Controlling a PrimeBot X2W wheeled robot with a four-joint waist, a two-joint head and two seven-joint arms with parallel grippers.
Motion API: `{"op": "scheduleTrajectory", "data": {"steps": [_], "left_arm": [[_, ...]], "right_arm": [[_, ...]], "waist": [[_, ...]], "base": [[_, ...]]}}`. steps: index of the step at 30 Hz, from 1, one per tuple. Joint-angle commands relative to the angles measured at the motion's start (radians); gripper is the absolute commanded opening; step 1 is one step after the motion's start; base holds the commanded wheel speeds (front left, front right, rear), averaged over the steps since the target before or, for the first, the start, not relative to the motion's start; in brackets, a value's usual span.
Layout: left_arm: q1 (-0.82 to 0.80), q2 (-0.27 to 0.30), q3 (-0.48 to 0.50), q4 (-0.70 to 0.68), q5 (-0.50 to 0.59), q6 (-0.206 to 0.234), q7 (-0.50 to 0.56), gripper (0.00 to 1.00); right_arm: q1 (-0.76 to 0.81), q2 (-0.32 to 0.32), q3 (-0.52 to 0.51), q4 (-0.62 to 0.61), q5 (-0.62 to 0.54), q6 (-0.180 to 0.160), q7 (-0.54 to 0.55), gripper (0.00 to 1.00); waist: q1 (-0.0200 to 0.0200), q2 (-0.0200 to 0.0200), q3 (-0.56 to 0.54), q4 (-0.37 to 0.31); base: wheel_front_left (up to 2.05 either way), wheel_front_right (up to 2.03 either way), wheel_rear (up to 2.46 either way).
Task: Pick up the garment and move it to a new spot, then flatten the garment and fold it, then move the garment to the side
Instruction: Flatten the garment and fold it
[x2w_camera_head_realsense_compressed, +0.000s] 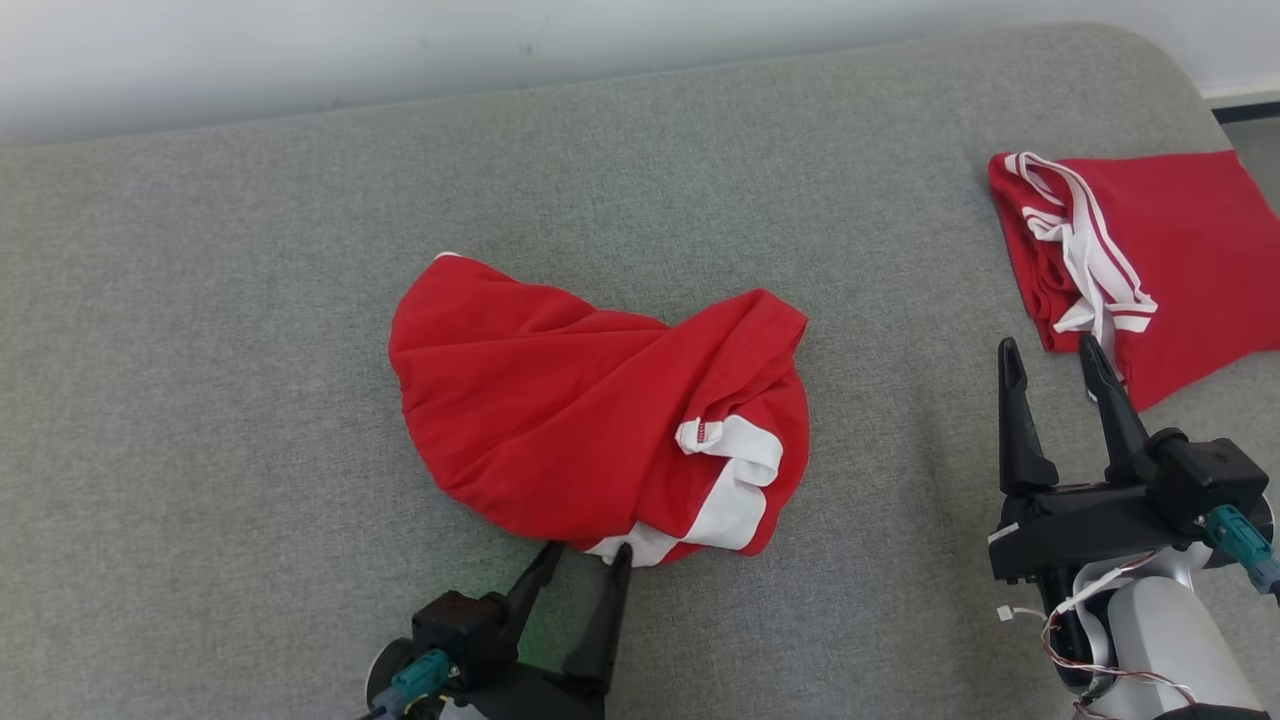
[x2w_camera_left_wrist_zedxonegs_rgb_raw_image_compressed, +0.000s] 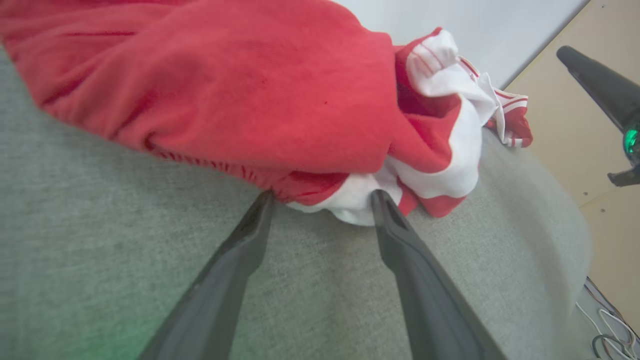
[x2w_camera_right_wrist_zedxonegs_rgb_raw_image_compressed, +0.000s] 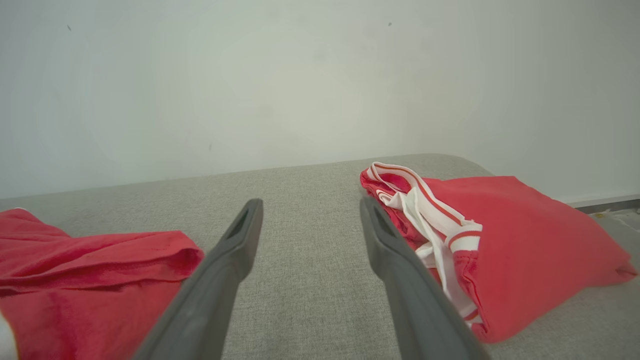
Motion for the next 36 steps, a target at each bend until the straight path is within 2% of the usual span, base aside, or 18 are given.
{"op": "scheduleTrajectory", "data": {"steps": [1, 2, 3, 9, 16, 22, 27, 28, 29, 30, 31, 32, 36], "left_arm": [[-0.013, 0.004, 0.008, -0.002, 0.000, 0.001, -0.003, 0.59], [-0.018, 0.004, 0.014, -0.007, 0.013, 0.001, -0.003, 0.09], [-0.017, 0.004, 0.018, -0.008, 0.019, 0.001, -0.003, 0.00], [0.013, 0.004, 0.094, -0.044, 0.111, 0.001, -0.003, 0.00], [0.076, 0.004, 0.213, -0.096, 0.199, 0.004, -0.003, 0.00], [0.122, 0.018, 0.345, -0.119, 0.260, 0.011, -0.003, 0.00], [0.115, 0.039, 0.425, -0.084, 0.291, 0.019, -0.003, 0.00], [0.110, 0.040, 0.441, -0.075, 0.294, 0.027, -0.003, 0.09], [0.103, 0.039, 0.457, -0.071, 0.297, 0.028, -0.003, 0.36], [0.100, 0.037, 0.470, -0.062, 0.301, 0.035, -0.003, 0.85], [0.100, 0.037, 0.470, -0.062, 0.301, 0.035, -0.003, 0.85], [0.101, 0.035, 0.484, -0.051, 0.302, 0.038, -0.003, 1.00], [0.096, 0.025, 0.524, -0.026, 0.311, 0.053, -0.003, 1.00]], "right_arm": [[0.000, 0.006, 0.001, -0.004, 0.006, -0.003, -0.004, 1.00], [0.000, 0.008, 0.002, -0.005, 0.005, -0.003, -0.004, 1.00], [-0.001, 0.011, 0.003, -0.006, 0.003, -0.003, -0.004, 1.00], [0.015, 0.015, 0.005, -0.006, 0.009, -0.003, -0.004, 1.00], [0.054, 0.046, 0.050, -0.008, 0.028, -0.003, -0.004, 1.00], [0.074, 0.080, 0.156, -0.010, 0.054, -0.003, -0.004, 1.00], [0.083, 0.085, 0.296, -0.003, 0.087, -0.003, -0.004, 1.00], [0.084, 0.081, 0.327, 0.000, 0.091, -0.003, -0.003, 1.00], [0.086, 0.077, 0.355, 0.001, 0.100, -0.003, -0.003, 1.00], [0.086, 0.072, 0.374, 0.001, 0.107, -0.003, -0.003, 1.00], [0.086, 0.072, 0.374, 0.001, 0.107, -0.003, -0.003, 1.00], [0.088, 0.065, 0.397, 0.003, 0.113, -0.003, -0.003, 1.00], [0.106, 0.043, 0.484, -0.001, 0.147, -0.003, -0.003, 1.00]], "waist": [[-0.0001, -0.0001, 0.005, -0.003], [-0.0001, -0.0001, 0.006, -0.003], [-0.0001, -0.0001, 0.007, -0.003], [-0.0001, -0.0001, -0.013, 0.031], [-0.0001, -0.0001, -0.087, 0.134], [-0.0001, -0.0001, -0.133, 0.196], [-0.0001, -0.0001, -0.139, 0.194], [-0.0001, -0.0001, -0.139, 0.188], [-0.0001, -0.0001, -0.138, 0.183], [-0.0001, -0.0001, -0.138, 0.177], [-0.0001, -0.0001, -0.138, 0.177], [-0.0001, -0.0001, -0.138, 0.170], [-0.0001, -0.0001, -0.145, 0.156]], "base": [[0.00, 0.00, 0.00], [0.00, 0.00, 0.00], [0.00, 0.00, 0.00], [0.00, 0.00, 0.00], [0.00, 0.00, 0.00], [0.00, 0.00, 0.00], [0.00, 0.00, 0.00], [0.00, 0.00, 0.00], [0.00, 0.00, 0.00], [0.00, 0.00, 0.00], [0.00, 0.00, 0.00], [0.00, 0.00, 0.00], [0.00, 0.00, 0.00]]}}
